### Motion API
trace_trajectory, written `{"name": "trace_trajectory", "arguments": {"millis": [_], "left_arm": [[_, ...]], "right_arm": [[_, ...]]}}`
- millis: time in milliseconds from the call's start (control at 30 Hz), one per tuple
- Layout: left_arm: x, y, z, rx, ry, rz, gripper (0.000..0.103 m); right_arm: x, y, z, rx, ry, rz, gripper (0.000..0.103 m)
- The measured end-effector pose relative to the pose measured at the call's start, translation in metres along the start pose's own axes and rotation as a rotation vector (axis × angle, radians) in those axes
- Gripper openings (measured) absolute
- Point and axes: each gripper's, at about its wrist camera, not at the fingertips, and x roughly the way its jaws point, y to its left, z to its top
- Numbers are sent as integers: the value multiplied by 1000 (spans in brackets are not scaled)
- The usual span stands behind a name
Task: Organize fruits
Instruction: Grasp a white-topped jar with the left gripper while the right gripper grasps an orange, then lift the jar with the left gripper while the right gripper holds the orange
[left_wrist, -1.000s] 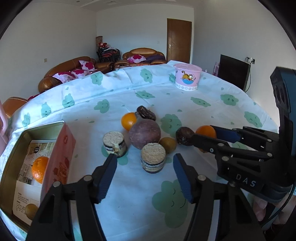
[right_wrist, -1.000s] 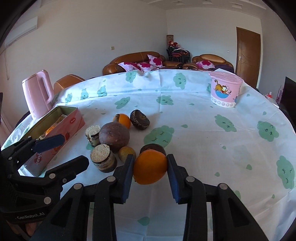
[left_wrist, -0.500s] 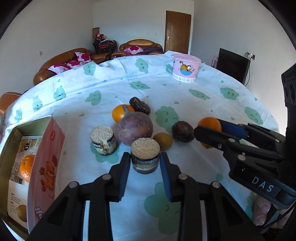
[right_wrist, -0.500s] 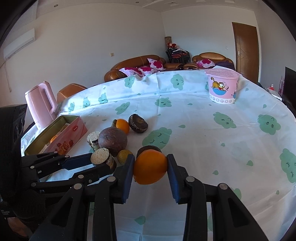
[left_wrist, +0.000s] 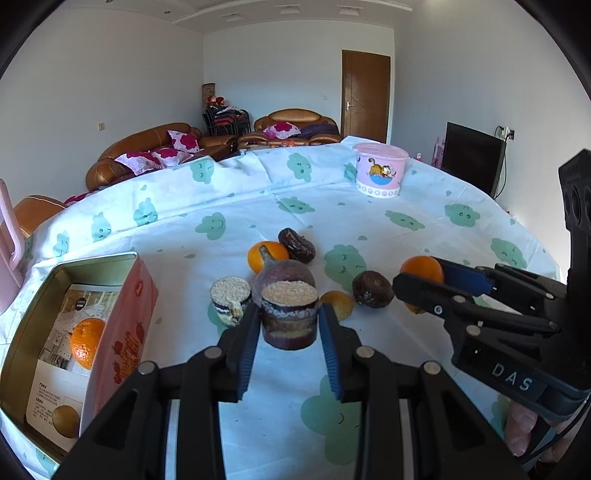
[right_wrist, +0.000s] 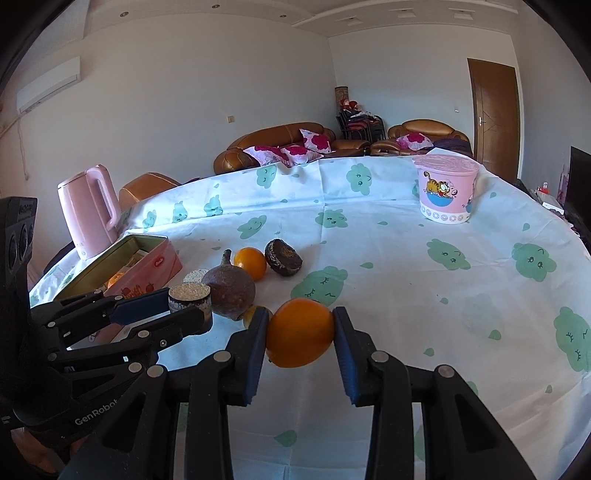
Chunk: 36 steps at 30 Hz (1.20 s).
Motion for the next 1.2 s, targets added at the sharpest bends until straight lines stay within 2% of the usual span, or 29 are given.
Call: {"name": "trace_trajectory", "arguments": {"millis": [1200], "left_arm": [[-30, 5, -3, -36, -157, 49, 34]], "right_arm": [[-22, 8, -4, -40, -129, 13, 37]]}}
